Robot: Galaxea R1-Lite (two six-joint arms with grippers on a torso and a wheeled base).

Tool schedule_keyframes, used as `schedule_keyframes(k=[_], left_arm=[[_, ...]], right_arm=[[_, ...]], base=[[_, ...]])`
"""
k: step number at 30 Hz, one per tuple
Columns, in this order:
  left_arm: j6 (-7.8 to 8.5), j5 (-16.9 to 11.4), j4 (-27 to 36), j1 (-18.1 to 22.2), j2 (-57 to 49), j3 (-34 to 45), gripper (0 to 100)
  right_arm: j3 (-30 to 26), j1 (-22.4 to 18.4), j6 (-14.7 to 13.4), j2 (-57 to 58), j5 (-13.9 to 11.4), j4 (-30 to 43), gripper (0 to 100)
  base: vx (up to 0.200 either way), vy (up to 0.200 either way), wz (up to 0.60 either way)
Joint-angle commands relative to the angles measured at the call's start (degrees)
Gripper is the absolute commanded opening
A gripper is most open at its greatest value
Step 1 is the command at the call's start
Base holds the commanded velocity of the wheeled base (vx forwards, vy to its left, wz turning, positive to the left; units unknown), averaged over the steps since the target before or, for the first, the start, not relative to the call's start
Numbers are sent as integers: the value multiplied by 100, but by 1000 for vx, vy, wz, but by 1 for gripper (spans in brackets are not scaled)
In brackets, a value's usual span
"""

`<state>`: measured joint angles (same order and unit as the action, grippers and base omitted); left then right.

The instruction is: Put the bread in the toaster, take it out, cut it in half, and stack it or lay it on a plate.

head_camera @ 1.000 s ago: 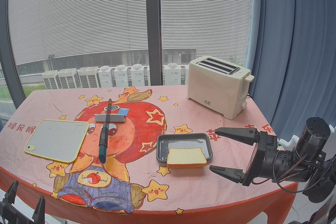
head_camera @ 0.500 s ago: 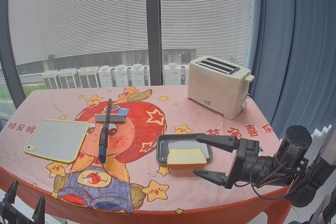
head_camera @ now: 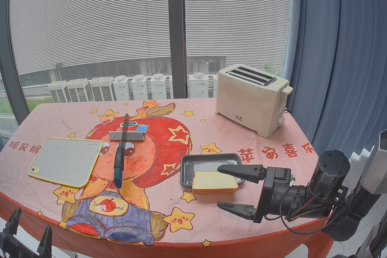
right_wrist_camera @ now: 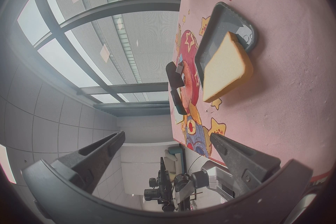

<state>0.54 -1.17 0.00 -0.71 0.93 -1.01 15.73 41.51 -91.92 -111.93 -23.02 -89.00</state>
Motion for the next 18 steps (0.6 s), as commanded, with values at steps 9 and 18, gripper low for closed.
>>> schedule_keyframes(k=[9, 18], left_arm=[[-1, -6, 0, 0, -31, 92, 100], [-1, 3, 0, 0, -31, 101, 100]], right_arm=[[53, -38, 25, -461, 43, -38, 100], [97, -64, 42, -804, 52, -38, 100]], base=[[0, 0, 0], [0, 0, 0]])
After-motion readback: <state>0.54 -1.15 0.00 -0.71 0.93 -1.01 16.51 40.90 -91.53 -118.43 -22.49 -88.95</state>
